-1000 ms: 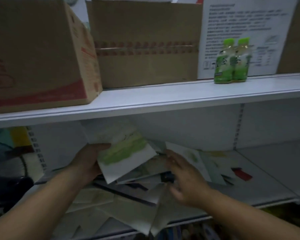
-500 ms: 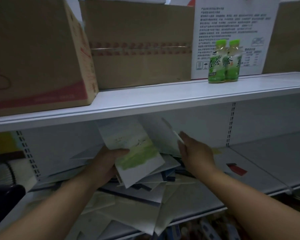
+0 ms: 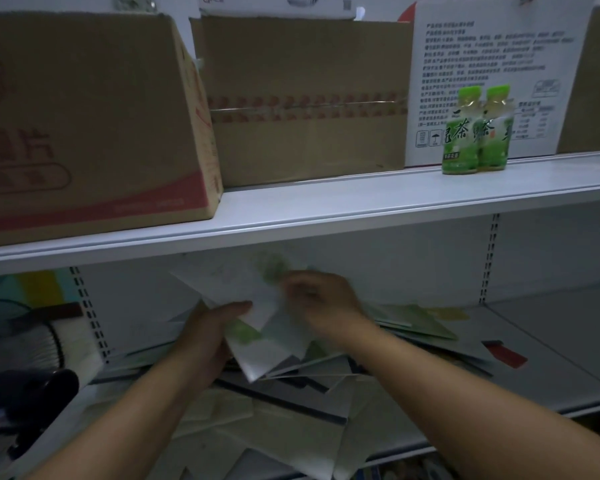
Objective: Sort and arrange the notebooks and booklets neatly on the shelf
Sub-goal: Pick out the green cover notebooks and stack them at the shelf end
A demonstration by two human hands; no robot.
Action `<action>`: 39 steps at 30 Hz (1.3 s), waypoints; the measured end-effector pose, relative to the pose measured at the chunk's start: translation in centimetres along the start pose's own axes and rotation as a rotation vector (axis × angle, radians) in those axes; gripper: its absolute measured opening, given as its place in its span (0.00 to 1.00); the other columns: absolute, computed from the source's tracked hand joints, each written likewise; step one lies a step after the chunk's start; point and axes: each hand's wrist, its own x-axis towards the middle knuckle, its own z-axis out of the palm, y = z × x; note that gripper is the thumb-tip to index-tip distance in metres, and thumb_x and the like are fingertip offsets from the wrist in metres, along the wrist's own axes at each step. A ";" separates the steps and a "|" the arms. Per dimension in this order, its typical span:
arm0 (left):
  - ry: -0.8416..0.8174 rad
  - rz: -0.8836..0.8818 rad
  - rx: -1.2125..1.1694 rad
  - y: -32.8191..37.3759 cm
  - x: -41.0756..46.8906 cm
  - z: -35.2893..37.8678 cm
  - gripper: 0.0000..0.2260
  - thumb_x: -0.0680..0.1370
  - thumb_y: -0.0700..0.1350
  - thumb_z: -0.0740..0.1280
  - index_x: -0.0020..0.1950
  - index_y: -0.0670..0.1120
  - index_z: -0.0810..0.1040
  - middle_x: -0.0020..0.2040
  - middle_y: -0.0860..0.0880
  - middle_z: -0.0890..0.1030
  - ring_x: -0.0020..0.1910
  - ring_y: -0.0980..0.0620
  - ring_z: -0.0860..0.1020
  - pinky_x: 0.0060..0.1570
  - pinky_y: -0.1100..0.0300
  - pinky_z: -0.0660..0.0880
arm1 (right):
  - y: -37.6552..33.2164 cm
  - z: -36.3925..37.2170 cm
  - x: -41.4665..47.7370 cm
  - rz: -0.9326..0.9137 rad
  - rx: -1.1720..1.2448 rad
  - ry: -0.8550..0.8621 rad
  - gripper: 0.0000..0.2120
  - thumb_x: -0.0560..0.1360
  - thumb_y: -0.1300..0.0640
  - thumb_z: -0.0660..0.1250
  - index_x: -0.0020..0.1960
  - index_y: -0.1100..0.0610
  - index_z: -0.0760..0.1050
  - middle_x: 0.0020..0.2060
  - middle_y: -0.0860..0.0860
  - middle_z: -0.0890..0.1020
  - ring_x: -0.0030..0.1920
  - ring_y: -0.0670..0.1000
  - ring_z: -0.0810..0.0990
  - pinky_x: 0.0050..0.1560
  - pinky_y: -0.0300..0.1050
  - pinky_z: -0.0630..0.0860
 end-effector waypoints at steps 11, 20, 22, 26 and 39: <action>0.096 -0.208 -0.025 1.0 0.3 -4.3 0.07 0.77 0.41 0.62 0.53 0.46 0.77 0.42 0.43 0.80 0.41 0.42 0.77 0.40 0.52 0.74 | 11.8 -3.4 1.6 0.113 -0.607 -0.226 0.24 0.79 0.56 0.59 0.74 0.53 0.62 0.73 0.52 0.65 0.71 0.51 0.66 0.67 0.36 0.60; 0.005 -0.336 -0.097 1.9 0.1 -5.1 0.12 0.75 0.50 0.62 0.51 0.44 0.79 0.35 0.43 0.83 0.33 0.43 0.81 0.40 0.53 0.73 | 10.1 -6.9 1.8 -0.210 -0.932 0.088 0.22 0.78 0.47 0.50 0.44 0.57 0.78 0.38 0.54 0.83 0.38 0.56 0.81 0.33 0.42 0.67; -0.020 -0.334 -0.123 1.7 -0.1 -5.2 0.17 0.71 0.48 0.64 0.58 0.44 0.78 0.40 0.42 0.83 0.40 0.42 0.80 0.41 0.52 0.73 | 8.7 -6.4 1.5 -0.283 -0.912 0.261 0.22 0.75 0.48 0.49 0.34 0.57 0.75 0.27 0.53 0.79 0.26 0.55 0.77 0.27 0.38 0.61; -0.007 -0.186 -0.096 1.2 0.1 -4.3 0.27 0.69 0.38 0.67 0.68 0.48 0.71 0.46 0.42 0.81 0.44 0.42 0.80 0.40 0.51 0.76 | 3.7 -3.6 0.9 -0.264 -0.972 0.352 0.15 0.75 0.52 0.56 0.40 0.56 0.80 0.29 0.53 0.82 0.27 0.55 0.78 0.26 0.37 0.60; -0.116 -0.205 -0.132 -4.8 0.7 3.1 0.16 0.75 0.38 0.66 0.63 0.41 0.74 0.52 0.38 0.82 0.44 0.42 0.83 0.35 0.55 0.80 | -1.4 -0.9 -7.2 -0.125 -0.695 -0.113 0.24 0.75 0.39 0.52 0.51 0.53 0.80 0.45 0.48 0.84 0.45 0.46 0.81 0.42 0.45 0.77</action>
